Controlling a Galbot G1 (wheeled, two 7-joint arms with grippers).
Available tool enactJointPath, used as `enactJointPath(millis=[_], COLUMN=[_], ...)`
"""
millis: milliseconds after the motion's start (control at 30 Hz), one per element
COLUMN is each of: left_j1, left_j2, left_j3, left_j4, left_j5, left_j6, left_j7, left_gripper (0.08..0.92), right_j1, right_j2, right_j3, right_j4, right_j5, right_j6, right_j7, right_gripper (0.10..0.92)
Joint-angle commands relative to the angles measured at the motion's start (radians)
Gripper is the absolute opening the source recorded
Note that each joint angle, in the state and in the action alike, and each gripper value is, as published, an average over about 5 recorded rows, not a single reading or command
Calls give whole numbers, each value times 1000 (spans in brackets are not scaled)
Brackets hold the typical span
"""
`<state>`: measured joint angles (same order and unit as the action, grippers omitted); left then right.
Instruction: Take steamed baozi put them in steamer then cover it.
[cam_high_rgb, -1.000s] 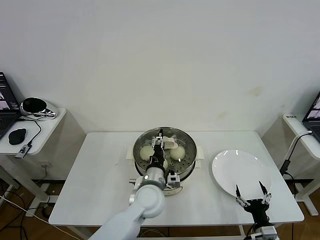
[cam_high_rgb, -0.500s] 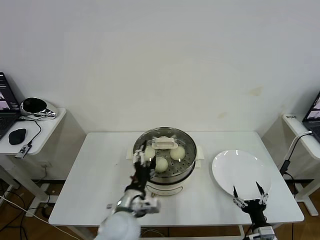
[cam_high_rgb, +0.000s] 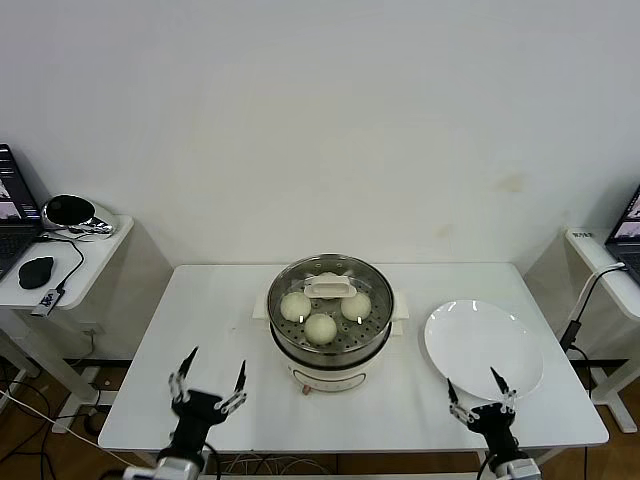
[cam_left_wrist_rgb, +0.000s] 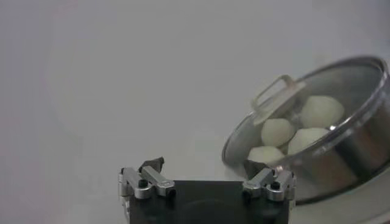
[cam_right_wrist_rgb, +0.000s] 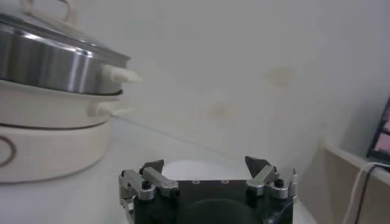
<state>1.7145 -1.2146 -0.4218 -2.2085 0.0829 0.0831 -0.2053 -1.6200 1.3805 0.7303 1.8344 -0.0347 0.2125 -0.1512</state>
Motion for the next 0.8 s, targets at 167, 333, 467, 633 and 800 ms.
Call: enactJointPath(millis=[167, 333, 467, 633, 800], left_j1=[265, 255, 246, 239, 224], left_j2=[-125, -130, -129, -127, -127], left_j3=[-125, -124, -126, -135, -138], left_j4=[61, 97, 116, 127, 133], left_j5=[-377, -380, -374, -364, -362], left_j6=[-250, -238, -235, -227, -222], left_j7=[18, 27, 33, 40, 51], left_gripper=[823, 823, 823, 823, 823], right_j1=[-98, -128, -136, -143, -147], right_j2=[-50, -53, -54, -54, -53], right_j3=[-55, -55, -56, -60, -63], right_j4=[52, 89, 104, 121, 134], right_j5=[123, 161, 169, 169, 170], right_j6=[-59, -84, -90, -101, -107], right_j7=[-40, -39, -34, -24, -17], right_gripper=[823, 823, 823, 823, 823])
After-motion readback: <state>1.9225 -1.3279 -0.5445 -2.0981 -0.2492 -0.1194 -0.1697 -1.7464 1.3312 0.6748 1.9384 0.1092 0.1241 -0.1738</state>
